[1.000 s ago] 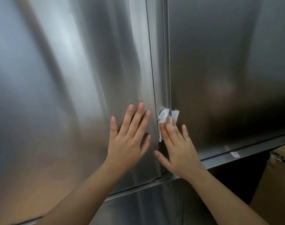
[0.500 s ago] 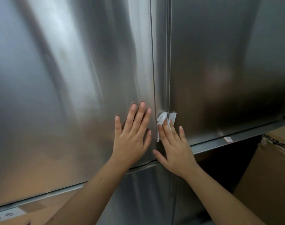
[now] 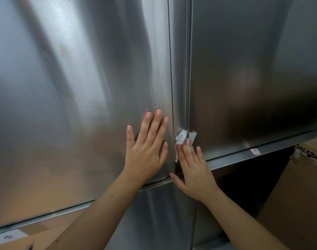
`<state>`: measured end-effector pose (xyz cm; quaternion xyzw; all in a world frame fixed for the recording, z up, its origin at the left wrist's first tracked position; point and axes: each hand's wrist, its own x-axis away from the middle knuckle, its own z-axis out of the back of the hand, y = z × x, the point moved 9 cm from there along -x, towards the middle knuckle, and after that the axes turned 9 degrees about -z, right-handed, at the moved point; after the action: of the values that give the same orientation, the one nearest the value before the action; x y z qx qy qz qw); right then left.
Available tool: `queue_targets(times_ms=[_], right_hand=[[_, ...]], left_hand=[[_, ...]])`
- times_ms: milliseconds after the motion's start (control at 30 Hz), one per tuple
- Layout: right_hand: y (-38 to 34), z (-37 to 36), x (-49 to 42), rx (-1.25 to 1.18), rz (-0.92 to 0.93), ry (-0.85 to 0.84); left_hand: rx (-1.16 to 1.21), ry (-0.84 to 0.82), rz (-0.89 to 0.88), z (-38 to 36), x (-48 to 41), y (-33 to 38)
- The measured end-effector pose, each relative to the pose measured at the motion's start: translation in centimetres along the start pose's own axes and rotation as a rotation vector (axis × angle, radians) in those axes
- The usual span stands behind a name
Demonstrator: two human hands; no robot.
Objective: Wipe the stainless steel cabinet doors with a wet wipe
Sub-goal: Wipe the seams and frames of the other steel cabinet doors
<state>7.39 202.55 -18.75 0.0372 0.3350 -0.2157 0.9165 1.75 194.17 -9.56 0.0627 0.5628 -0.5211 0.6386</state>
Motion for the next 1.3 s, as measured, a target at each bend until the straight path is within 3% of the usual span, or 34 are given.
queue_targets(times_ms=[300, 667, 900, 1300], right_hand=[[-0.5, 3.1, -2.5, -0.007, -0.028, 0.095], [0.0, -1.2, 1.8, -0.057, -0.046, -0.036], [-0.2, 1.4, -1.2, -0.079, -0.058, 0.04], [0.3, -5.2, 5.7, -0.053, -0.094, -0.182]], left_hand=[[0.011, 0.007, 0.003, 0.1, 0.0, 0.0], [-0.002, 0.005, -0.006, 0.3, -0.1, 0.0], [-0.006, -0.016, -0.006, 0.0, -0.1, 0.0], [-0.004, -0.017, -0.027, -0.6, 0.8, 0.8]])
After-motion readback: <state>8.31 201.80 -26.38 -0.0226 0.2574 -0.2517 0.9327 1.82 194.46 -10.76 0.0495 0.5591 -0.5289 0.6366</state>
